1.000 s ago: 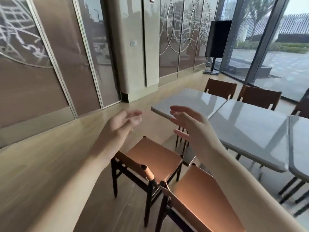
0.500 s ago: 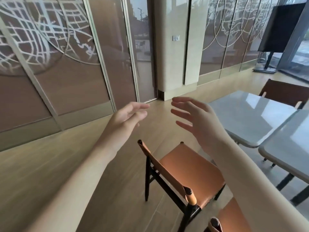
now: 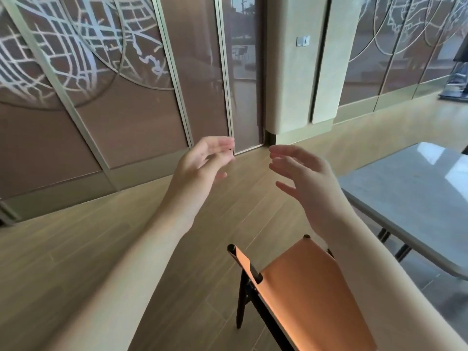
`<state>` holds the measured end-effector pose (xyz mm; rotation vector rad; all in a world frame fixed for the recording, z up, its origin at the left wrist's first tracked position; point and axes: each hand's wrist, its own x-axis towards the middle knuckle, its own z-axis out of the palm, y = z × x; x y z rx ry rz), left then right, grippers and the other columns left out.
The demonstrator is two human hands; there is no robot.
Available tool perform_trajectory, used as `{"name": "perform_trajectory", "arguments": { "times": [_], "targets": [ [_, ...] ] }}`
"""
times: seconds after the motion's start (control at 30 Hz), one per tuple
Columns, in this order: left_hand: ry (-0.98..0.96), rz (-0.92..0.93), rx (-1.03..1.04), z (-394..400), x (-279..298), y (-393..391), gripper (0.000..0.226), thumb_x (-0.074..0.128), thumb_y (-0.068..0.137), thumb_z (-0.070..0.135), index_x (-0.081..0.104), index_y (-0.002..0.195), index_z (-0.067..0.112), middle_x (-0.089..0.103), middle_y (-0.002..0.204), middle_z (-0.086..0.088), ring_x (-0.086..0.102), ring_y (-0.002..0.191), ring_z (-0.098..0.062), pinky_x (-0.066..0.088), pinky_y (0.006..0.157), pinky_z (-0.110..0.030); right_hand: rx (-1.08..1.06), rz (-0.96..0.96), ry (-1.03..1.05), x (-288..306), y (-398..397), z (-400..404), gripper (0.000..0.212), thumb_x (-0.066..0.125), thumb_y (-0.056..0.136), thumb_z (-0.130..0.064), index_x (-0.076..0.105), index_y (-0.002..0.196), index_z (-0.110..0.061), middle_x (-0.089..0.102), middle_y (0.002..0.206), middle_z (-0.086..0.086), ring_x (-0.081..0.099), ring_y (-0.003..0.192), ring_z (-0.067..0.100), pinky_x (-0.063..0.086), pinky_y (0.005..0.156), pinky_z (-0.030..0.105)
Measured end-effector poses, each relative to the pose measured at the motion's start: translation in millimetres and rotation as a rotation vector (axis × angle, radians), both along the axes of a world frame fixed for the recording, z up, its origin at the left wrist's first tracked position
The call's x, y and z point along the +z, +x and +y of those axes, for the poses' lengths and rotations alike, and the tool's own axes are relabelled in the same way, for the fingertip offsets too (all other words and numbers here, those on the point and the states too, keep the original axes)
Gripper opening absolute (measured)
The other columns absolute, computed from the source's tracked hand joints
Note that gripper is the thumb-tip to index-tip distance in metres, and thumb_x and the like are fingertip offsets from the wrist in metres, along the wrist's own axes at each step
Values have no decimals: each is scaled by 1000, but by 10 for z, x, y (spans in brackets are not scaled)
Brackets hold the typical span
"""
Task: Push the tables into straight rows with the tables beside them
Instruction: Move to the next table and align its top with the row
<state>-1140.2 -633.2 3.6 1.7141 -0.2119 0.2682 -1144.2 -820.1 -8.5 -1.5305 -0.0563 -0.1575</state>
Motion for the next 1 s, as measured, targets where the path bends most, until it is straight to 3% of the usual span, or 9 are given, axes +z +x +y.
{"name": "perform_trajectory", "arguments": {
  "times": [0.23,0.43,0.77,1.0],
  "targets": [
    [-3,7,26,354,-12,611,28,58,86,33,72,108,24,73,110,14,68,111,-9,53,103,-47,41,-39,-9,6,665,329,23,67,94,-14,74,110,-29,74,112,-12,70,101,-1,55,100,39],
    [5,17,-23,761,-92,1246,16,58,98,23,73,105,24,73,111,13,68,110,-9,54,102,-46,74,-8,17,-104,1230,806,22,66,96,-14,75,110,-29,74,115,-11,68,113,7,55,100,42],
    [51,6,-164,1980,244,2559,14,61,94,29,73,101,31,72,109,19,68,108,-4,51,105,-47,-38,-55,103,169,2433,2141,24,63,96,-12,75,109,-28,74,116,-6,68,115,11,55,102,45],
    [46,-48,-241,2590,449,3320,18,60,86,37,74,98,35,72,103,23,66,110,-2,53,103,-41,-160,-62,140,284,3064,2734,27,66,93,-15,73,116,-28,72,121,-5,68,115,13,54,102,44]
  ]
}}
